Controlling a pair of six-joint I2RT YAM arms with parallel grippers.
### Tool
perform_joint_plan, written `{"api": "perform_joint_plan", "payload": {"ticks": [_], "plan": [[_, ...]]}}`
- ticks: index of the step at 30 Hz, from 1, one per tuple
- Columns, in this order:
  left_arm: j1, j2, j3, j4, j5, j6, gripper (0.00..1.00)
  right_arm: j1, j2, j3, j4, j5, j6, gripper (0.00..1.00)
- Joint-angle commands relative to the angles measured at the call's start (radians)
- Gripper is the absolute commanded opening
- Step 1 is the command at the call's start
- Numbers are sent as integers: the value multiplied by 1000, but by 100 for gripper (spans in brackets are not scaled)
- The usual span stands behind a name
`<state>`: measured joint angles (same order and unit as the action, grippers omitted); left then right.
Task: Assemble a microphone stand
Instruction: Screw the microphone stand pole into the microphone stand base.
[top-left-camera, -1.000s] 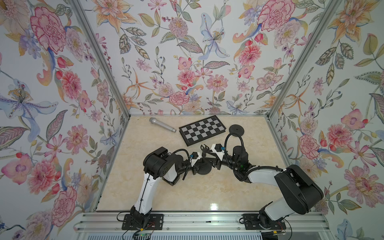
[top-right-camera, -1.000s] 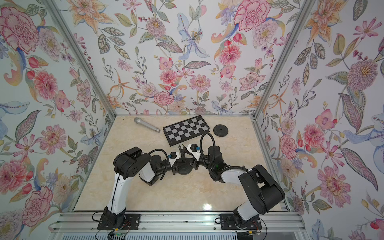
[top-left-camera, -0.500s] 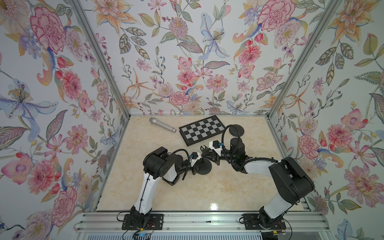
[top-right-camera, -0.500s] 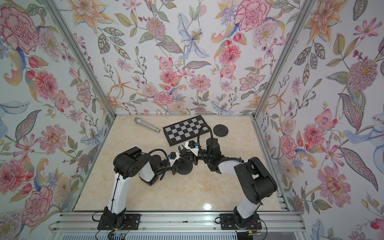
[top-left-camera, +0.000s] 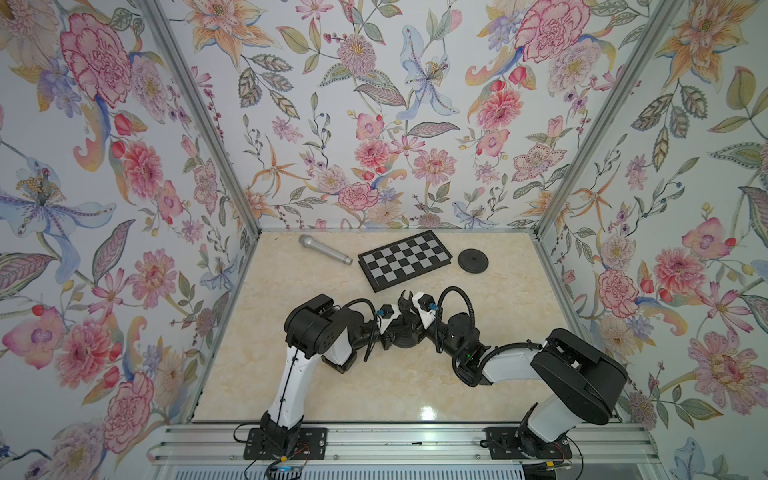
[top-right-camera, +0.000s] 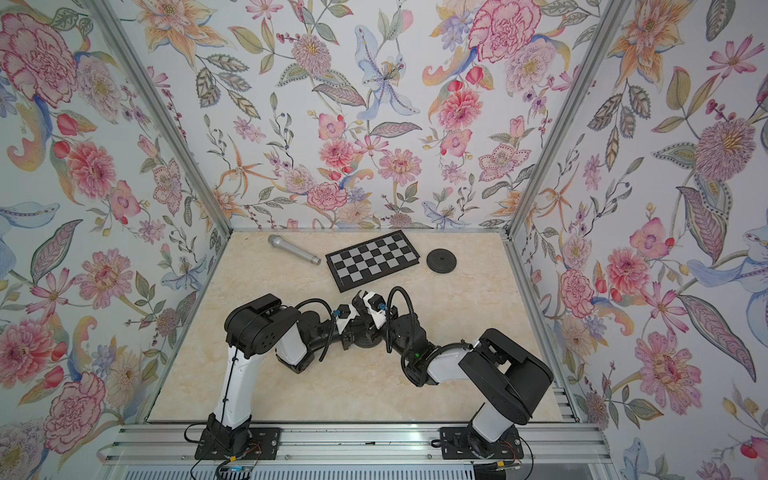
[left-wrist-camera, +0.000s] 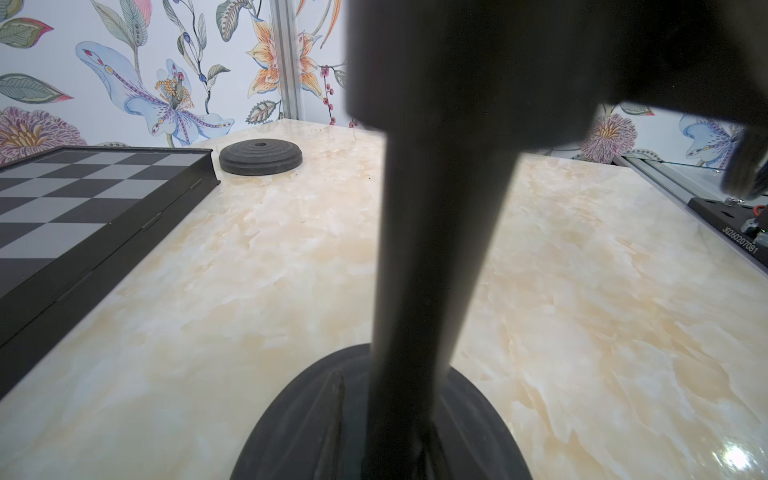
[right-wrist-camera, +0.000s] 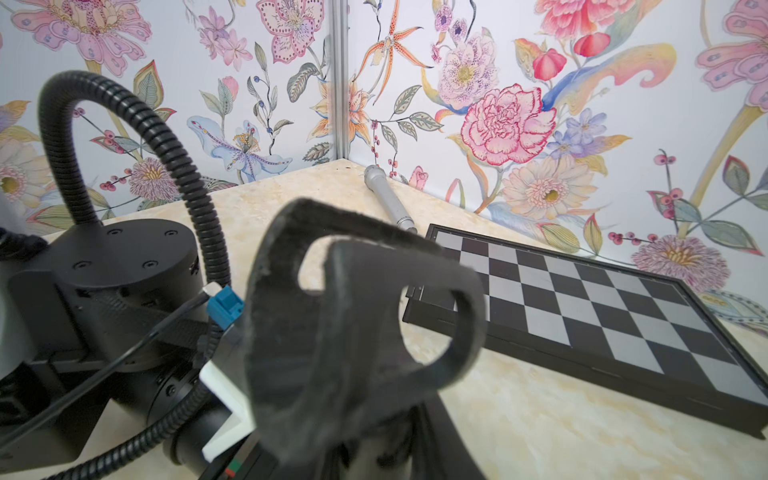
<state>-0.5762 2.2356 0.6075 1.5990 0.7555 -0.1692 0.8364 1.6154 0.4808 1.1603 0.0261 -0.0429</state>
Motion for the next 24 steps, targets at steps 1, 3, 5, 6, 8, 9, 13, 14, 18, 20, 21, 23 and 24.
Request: {"api": "perform_joint_plan", "payload": {"ticks": [1,3,5,6,8,9,13,14,18,20,21,23,24], "plan": [[-14,26,-17,242,-25,-3,28,9,24,-8,-44,-62,11,14],[-14,28,-15,243,-28,-7,29,-14,11,-13,-41,-163,-23,29],[-14,39,-6,243,-3,-21,29,-60,-5,-6,-62,-301,-37,35],[-14,42,-5,243,1,-23,29,-83,-13,0,-80,-382,-47,37],[-14,38,-7,242,3,-20,29,-122,-41,4,-116,-530,-102,41],[-14,38,-2,243,8,-22,29,-133,-53,3,-136,-570,-133,42],[-16,58,17,243,50,-48,29,-171,-90,33,-262,-657,-230,44],[-16,58,18,243,55,-50,28,-179,-94,42,-296,-666,-255,45],[-19,69,30,242,63,-71,29,-230,-83,85,-387,-700,-309,45],[-26,82,40,243,81,-77,28,-250,-63,110,-400,-725,-310,44],[-28,82,41,243,83,-74,28,-255,-54,123,-410,-728,-313,43],[-28,80,37,243,72,-71,28,-264,-45,131,-409,-730,-313,41],[-29,79,37,242,67,-76,28,-268,-45,131,-399,-727,-306,37]]}}
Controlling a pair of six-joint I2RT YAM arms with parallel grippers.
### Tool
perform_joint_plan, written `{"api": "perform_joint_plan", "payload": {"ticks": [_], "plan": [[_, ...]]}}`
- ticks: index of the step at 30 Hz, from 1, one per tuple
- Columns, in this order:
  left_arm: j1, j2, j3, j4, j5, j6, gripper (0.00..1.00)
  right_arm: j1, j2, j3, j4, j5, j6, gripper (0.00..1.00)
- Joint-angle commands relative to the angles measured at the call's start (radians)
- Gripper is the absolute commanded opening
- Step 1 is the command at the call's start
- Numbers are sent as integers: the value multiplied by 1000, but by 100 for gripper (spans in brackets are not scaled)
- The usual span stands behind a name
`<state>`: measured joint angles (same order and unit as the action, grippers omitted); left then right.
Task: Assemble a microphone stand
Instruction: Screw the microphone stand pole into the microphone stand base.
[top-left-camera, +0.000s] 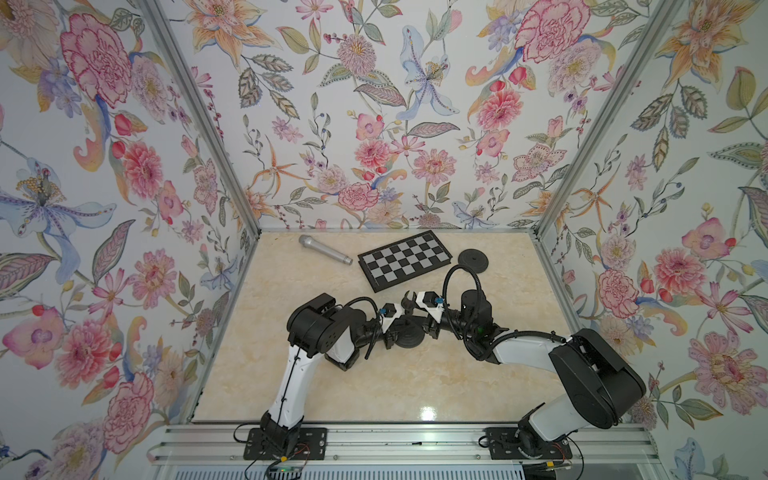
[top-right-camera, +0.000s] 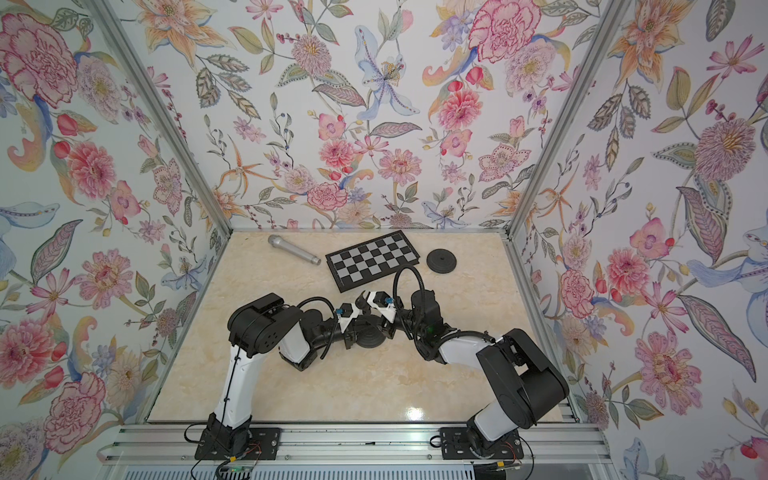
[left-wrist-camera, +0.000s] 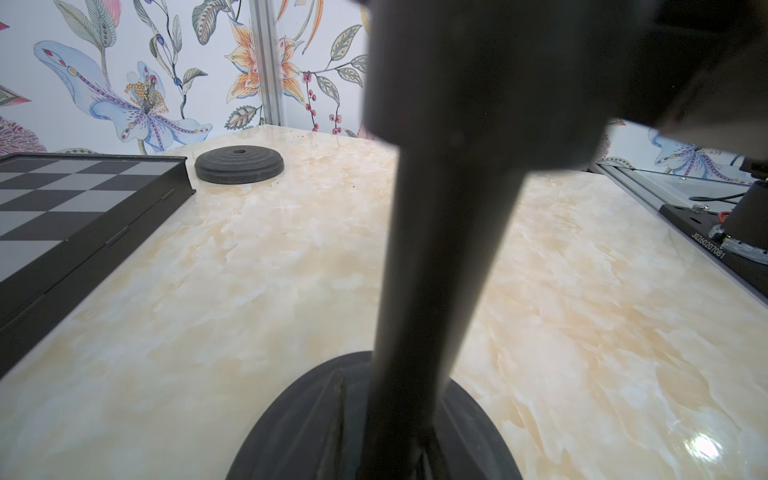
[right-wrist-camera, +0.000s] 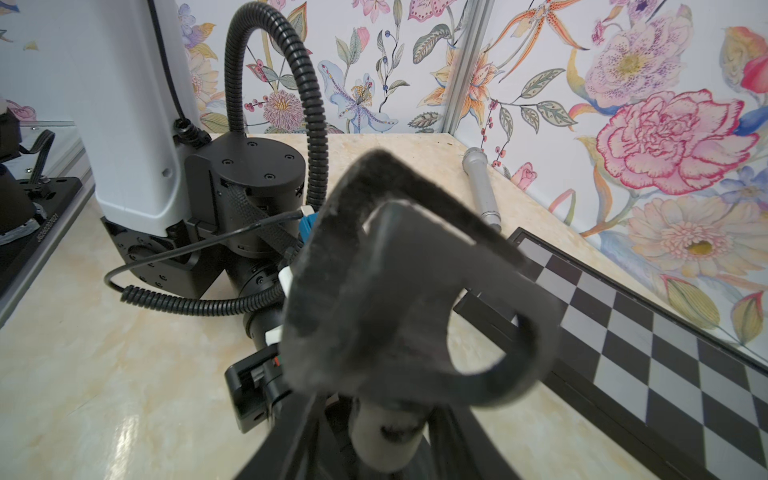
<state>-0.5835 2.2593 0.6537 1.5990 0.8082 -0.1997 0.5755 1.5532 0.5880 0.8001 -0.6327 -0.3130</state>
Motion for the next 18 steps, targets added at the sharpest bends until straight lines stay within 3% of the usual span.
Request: {"api": "perform_joint_plan", "payload": {"ticks": [1,4,8,11,15,18], "plan": [[-22,53,-8,242,15,-50,28,-9,19,24,-27,-60,-25,34],[-22,55,-9,243,9,-50,28,-8,19,33,-33,-13,4,22],[-22,43,-14,243,-24,-50,29,16,12,-11,31,199,137,2],[-23,37,-27,242,-46,-41,30,81,10,-50,75,469,279,0],[-19,30,-27,243,-78,-45,30,269,18,-90,92,828,369,0],[-19,30,-32,242,-84,-38,30,344,33,-115,152,972,406,0]]}}
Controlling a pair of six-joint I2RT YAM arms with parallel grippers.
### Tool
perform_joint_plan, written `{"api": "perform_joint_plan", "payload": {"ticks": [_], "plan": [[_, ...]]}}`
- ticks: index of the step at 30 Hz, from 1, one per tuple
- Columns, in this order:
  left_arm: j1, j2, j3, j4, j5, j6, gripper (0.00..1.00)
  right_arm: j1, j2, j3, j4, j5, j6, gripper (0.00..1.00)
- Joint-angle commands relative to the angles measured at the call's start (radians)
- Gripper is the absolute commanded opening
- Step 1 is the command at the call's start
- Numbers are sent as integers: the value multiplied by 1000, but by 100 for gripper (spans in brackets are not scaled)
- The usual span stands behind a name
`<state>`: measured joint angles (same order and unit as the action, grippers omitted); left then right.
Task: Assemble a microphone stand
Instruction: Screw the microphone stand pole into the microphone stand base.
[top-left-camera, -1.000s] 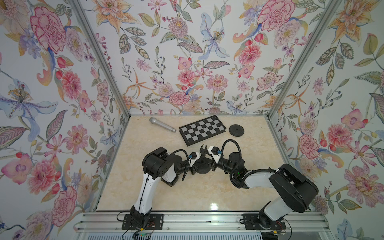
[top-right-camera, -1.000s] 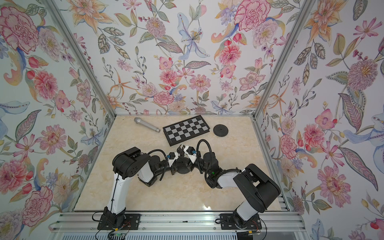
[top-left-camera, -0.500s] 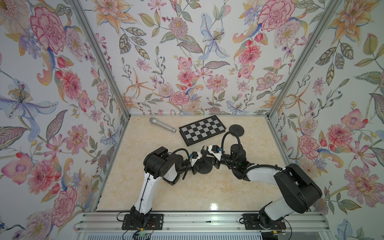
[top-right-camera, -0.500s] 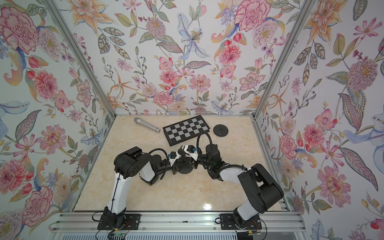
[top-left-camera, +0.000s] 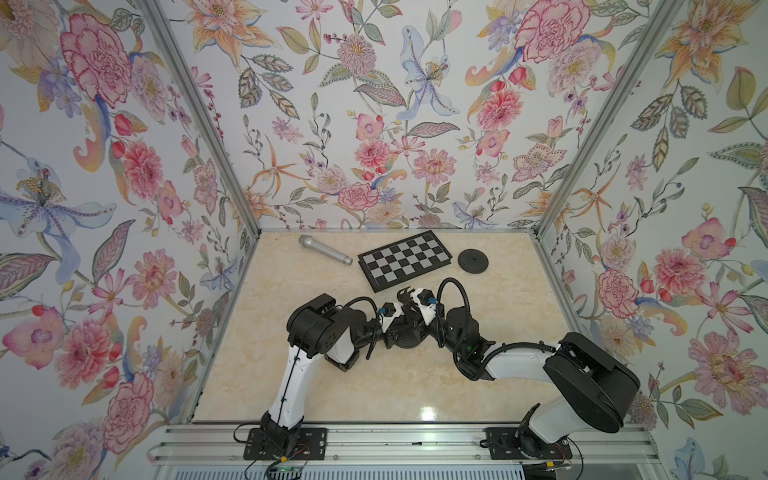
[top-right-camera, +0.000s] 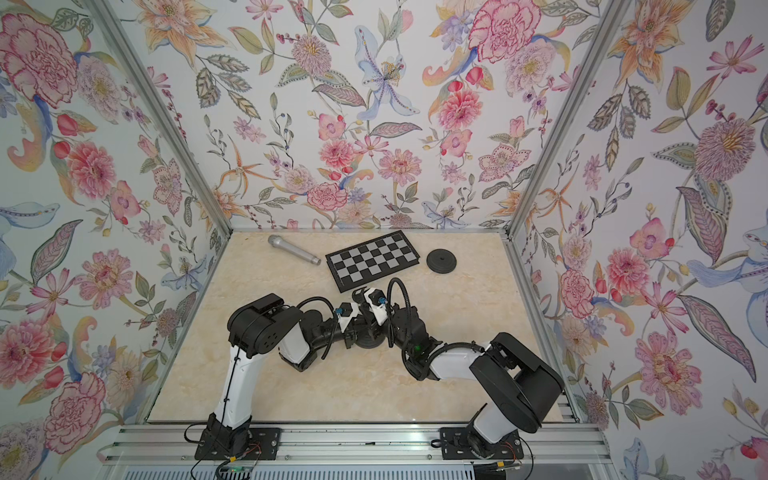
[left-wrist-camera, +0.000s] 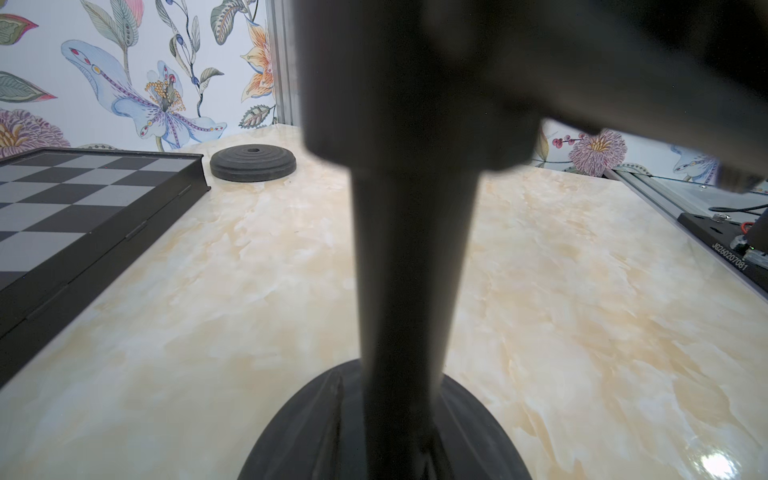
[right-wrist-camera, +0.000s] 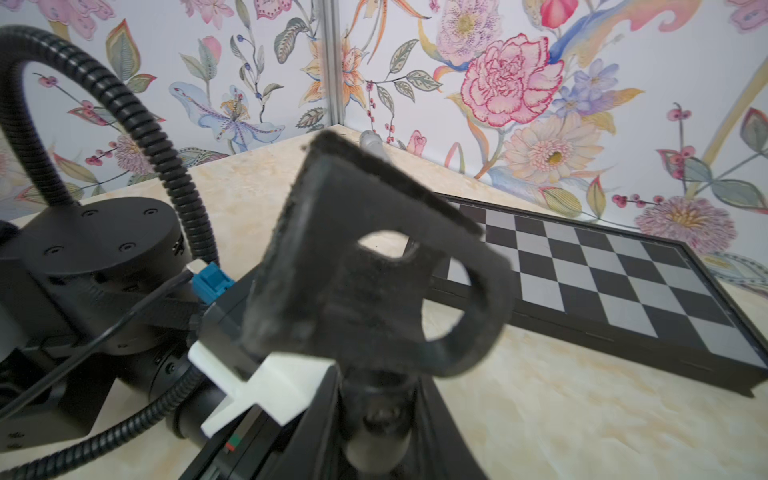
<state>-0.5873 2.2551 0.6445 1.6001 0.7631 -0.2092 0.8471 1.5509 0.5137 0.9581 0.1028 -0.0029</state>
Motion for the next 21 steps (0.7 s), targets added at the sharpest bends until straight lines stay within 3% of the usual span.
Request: {"api": "perform_joint_plan", "payload": {"ticks": [1,4,5,8,10,14,16,21], "plan": [[-14,33,-23,241,-42,-23,30,83,31,-55,19,247,98,0],[-9,23,-29,241,-43,-13,30,78,-14,-71,-1,214,75,0],[-9,23,-31,242,-41,-10,29,71,-30,-73,-12,178,60,7],[-9,27,-32,242,-31,0,28,40,-68,-73,-35,3,-22,51],[-8,23,-32,242,-31,5,27,16,-81,-78,-31,-86,-66,62],[-8,23,-32,242,-16,11,26,-103,-81,-70,-22,-419,-104,62],[-7,20,-32,242,-6,15,26,-147,-74,-62,-20,-513,-131,61],[0,28,-24,242,17,5,26,-230,-47,1,-93,-602,-186,57]]}}
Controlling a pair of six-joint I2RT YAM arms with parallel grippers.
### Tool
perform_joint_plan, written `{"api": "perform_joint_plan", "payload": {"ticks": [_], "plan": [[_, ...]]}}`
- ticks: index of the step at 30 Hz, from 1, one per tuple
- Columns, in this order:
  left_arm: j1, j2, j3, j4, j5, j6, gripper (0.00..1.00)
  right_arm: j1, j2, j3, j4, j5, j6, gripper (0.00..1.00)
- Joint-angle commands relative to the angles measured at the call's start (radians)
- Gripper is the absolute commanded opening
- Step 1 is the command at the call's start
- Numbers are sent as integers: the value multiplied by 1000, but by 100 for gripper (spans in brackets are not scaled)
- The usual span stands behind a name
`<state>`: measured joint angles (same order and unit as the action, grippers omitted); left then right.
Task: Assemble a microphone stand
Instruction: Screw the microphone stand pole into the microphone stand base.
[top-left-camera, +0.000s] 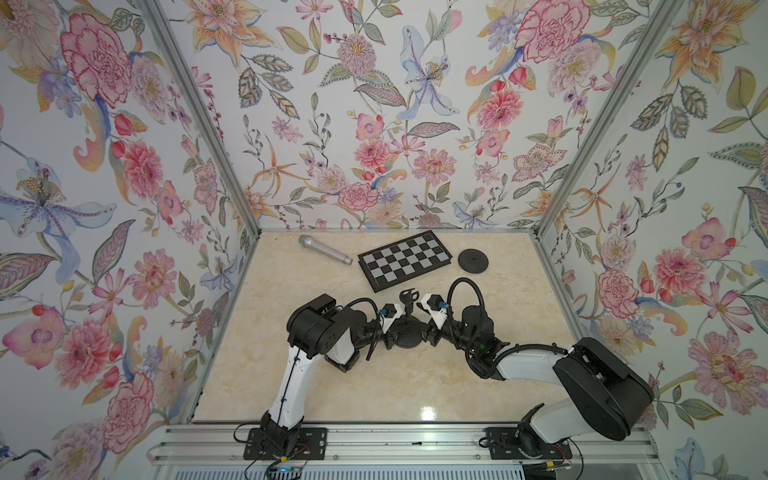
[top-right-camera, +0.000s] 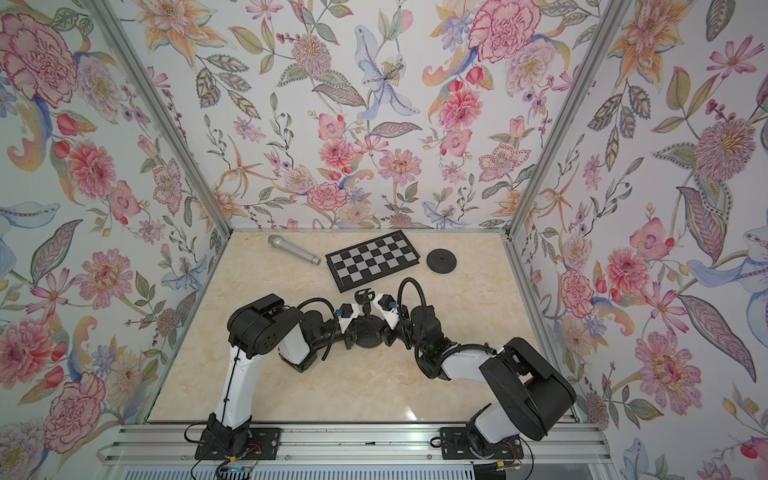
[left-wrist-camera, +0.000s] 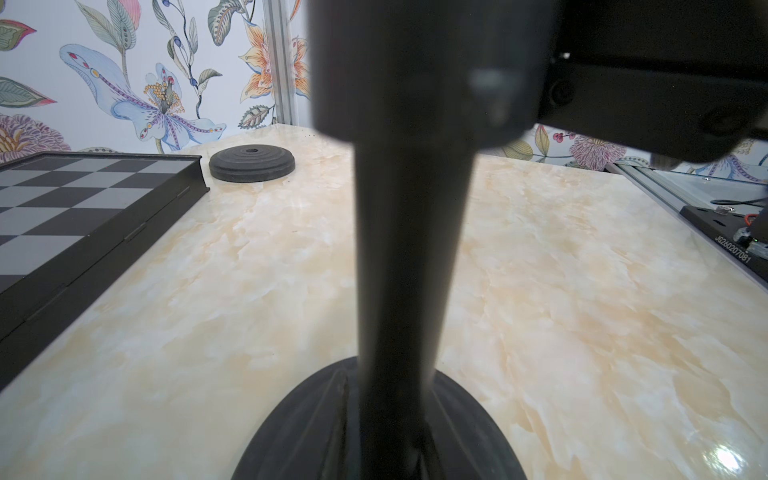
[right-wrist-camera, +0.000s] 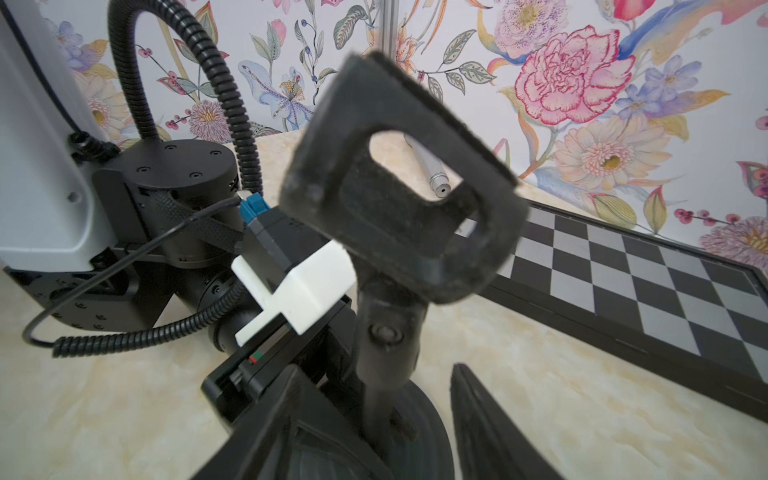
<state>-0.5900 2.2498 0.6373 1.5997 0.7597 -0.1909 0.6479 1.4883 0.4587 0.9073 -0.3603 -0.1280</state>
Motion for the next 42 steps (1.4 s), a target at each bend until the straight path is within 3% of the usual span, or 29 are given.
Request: {"api": "perform_joint_plan", "payload": {"ticks": [1,6,10,13,20,25,26,27,29,32,36,39,42], "plan": [[2,33,-15,241,23,-12,26,-38,23,74,-58,-153,-74,55],[4,38,-9,242,27,-21,26,-56,78,136,-56,-170,-81,44],[5,45,-8,241,19,-35,27,-55,98,158,-72,-106,-53,21],[5,59,-5,242,10,-56,26,-40,93,150,-98,69,39,0],[13,83,-7,242,-45,-93,25,242,106,75,-50,692,231,0],[24,87,-1,242,-46,-94,23,281,123,54,1,796,309,0],[24,87,-5,241,-45,-92,23,274,107,42,16,771,304,0],[23,84,-9,242,-39,-85,22,262,92,29,38,711,285,7],[22,77,-16,242,-27,-53,20,214,49,-8,79,495,212,39],[23,58,-23,241,-17,-16,17,130,-10,-58,98,186,109,59],[21,66,-15,241,27,-12,17,9,-72,-50,16,-142,33,62],[18,60,-11,241,52,4,18,-53,-87,-22,-73,-218,-76,63],[16,68,-5,241,78,8,19,-115,-56,8,-60,-301,-99,63]]}}
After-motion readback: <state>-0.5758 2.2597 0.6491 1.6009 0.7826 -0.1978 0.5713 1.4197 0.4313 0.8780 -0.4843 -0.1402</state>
